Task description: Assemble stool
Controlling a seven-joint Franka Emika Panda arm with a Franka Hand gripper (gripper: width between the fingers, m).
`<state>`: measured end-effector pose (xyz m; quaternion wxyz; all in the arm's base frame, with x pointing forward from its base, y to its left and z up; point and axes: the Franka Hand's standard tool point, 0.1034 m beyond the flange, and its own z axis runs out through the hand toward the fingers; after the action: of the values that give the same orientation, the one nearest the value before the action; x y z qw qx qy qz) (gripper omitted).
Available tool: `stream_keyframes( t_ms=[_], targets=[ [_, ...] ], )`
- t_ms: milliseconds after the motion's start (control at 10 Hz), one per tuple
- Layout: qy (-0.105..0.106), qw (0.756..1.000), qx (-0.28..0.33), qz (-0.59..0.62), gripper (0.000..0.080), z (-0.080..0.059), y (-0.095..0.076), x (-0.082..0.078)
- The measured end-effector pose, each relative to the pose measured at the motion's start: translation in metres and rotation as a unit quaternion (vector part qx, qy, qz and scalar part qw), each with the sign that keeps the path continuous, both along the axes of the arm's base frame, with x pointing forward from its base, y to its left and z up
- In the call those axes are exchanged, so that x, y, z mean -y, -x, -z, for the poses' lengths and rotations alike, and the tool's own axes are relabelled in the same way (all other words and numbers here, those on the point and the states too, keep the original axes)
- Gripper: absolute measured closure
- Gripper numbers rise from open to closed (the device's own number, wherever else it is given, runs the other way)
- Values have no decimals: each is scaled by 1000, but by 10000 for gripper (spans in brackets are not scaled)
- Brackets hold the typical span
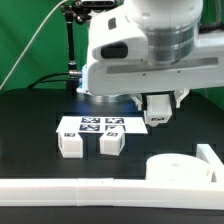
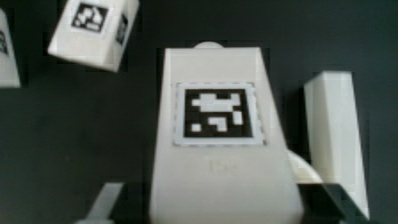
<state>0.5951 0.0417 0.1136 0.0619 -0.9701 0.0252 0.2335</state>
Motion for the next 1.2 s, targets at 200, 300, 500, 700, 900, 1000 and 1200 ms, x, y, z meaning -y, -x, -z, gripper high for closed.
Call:
stream_keyframes(
  t_ms=[200, 300, 500, 700, 900, 1000, 1200],
  targets=[
    [0, 996, 86, -32, 461, -12, -20, -2],
    [2, 991, 126, -34, 461, -21, -23, -2],
    [11, 978, 206, -25, 461, -25, -32, 1],
    [21, 959, 281, -17, 461, -24, -39, 3],
    [23, 941, 335, -34, 461, -23, -48, -1],
    [23, 935, 351, -40, 461, -26, -54, -2],
    [23, 936, 349, -40, 461, -25, -53, -1]
  ],
)
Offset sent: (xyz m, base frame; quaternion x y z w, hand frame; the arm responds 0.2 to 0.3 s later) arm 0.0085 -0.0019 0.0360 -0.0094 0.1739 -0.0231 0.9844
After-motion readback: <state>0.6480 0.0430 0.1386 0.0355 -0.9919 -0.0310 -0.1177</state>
